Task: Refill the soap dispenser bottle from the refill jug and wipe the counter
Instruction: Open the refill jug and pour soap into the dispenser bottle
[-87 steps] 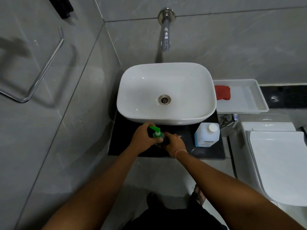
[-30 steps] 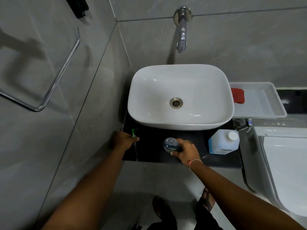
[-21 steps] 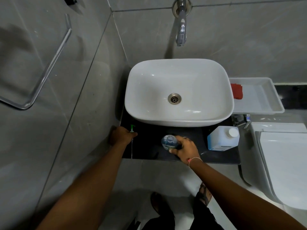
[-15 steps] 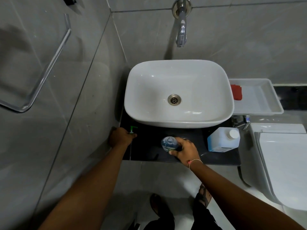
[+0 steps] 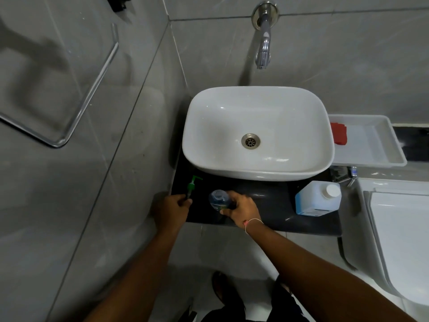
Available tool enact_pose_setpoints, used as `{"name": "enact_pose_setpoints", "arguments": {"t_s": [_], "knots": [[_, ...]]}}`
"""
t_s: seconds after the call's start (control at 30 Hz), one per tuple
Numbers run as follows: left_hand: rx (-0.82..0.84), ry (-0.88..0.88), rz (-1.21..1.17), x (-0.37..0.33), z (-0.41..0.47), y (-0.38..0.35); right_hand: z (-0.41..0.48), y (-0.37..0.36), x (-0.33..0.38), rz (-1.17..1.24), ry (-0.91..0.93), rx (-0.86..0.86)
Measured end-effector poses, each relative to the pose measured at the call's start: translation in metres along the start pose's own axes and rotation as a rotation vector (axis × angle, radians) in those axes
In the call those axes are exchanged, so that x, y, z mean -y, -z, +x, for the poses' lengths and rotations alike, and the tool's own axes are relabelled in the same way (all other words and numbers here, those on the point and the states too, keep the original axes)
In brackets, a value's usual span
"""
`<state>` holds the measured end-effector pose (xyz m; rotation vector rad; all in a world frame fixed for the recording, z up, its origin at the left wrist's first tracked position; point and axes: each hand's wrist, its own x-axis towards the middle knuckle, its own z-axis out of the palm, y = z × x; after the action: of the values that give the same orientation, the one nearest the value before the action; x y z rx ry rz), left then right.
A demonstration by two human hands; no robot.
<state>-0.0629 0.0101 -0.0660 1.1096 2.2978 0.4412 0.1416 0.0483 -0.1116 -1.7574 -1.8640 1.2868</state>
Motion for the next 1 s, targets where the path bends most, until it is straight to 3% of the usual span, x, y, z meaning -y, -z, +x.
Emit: {"name": "enact_pose_setpoints", "arguments": {"t_s": [0.1, 0.27, 0.47, 0.6, 0.7, 0.83, 1.0], "knots": [[0.013, 0.007, -0.040, -0.001, -0.016, -0.001, 0.002, -0.003, 0.003, -0.016, -0.001, 0.014], [-0.151, -0.110, 0.006, -0.031, -0.043, 0.009, -0.024, 0.011, -0.015, 0.073, -0.060, 0.003], [-0.249, -0.526, -0.089, -0.117, -0.080, -0.004, -0.088, 0.045, -0.074, 0.440, -0.270, -0.285], [-0.062, -0.766, -0.106, -0.176, -0.102, -0.035, -0.111, 0.078, -0.107, 0.638, -0.450, -0.547], [0.164, -0.910, -0.019, -0.209, -0.110, -0.062, -0.113, 0.110, -0.121, 0.656, -0.468, -0.594], [0.398, -1.080, 0.222, -0.237, -0.111, -0.089, -0.101, 0.149, -0.127, 0.448, -0.257, -0.462], [0.422, -1.294, 0.602, -0.258, -0.109, -0.107, -0.078, 0.182, -0.133, 0.363, -0.046, -0.223]]}}
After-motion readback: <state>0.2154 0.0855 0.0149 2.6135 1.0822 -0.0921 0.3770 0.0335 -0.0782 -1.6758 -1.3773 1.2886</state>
